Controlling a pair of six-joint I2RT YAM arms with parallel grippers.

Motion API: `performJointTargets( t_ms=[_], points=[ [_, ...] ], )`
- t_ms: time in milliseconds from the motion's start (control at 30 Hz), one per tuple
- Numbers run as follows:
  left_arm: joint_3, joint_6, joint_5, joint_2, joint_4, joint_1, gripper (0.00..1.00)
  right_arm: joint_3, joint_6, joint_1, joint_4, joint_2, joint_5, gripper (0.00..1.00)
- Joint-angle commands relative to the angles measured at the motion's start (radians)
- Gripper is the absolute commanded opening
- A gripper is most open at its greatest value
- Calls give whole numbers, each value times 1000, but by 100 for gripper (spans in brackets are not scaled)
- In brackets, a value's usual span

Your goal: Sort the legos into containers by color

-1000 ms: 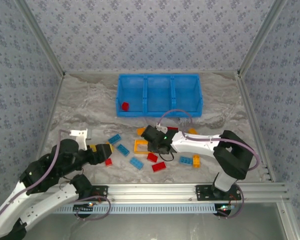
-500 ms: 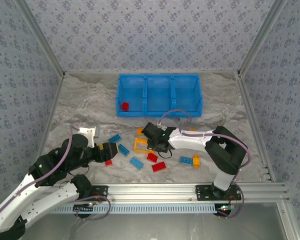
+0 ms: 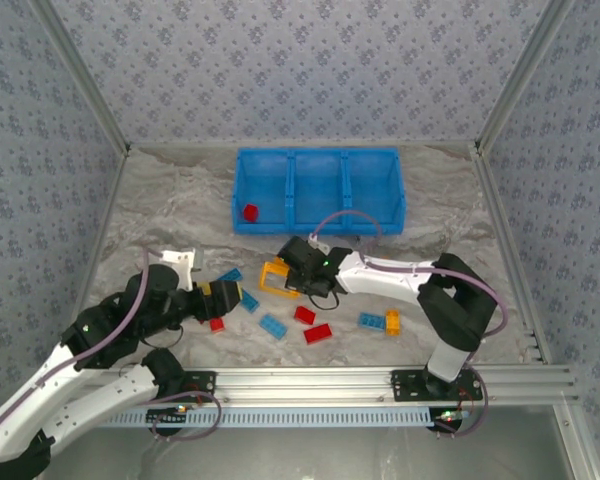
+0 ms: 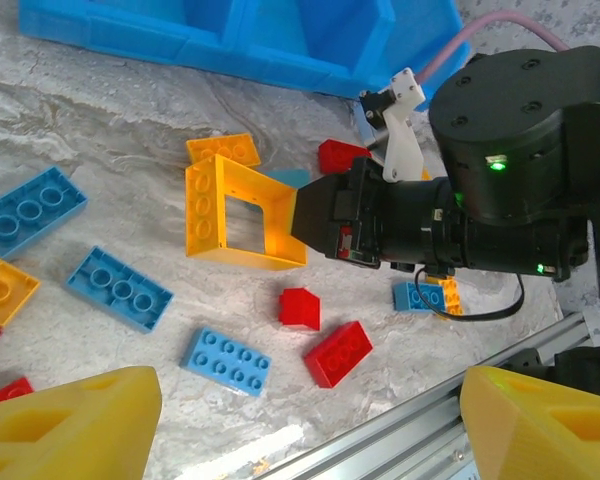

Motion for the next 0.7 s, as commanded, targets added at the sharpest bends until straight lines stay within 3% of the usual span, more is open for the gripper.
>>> performJointTargets(
  t_ms=[0,133,367,500,667],
  points=[
    [24,31,28,36,108,-5,81,42,36,-6,-100,-116,72,0],
    [82,59,59,141,208,-5,81,39,43,-101,-176,-251,105,0],
    [191,135,70,396,429,-43,81,67,108,-409,-250,-361,144,0],
    [276,201,-16,554,496,-92,81,153,227,-516,-259,-286,203,0],
    [340,231,-40,689,563,-106,81,374,377,-559,-395,-73,268,0]
  ],
)
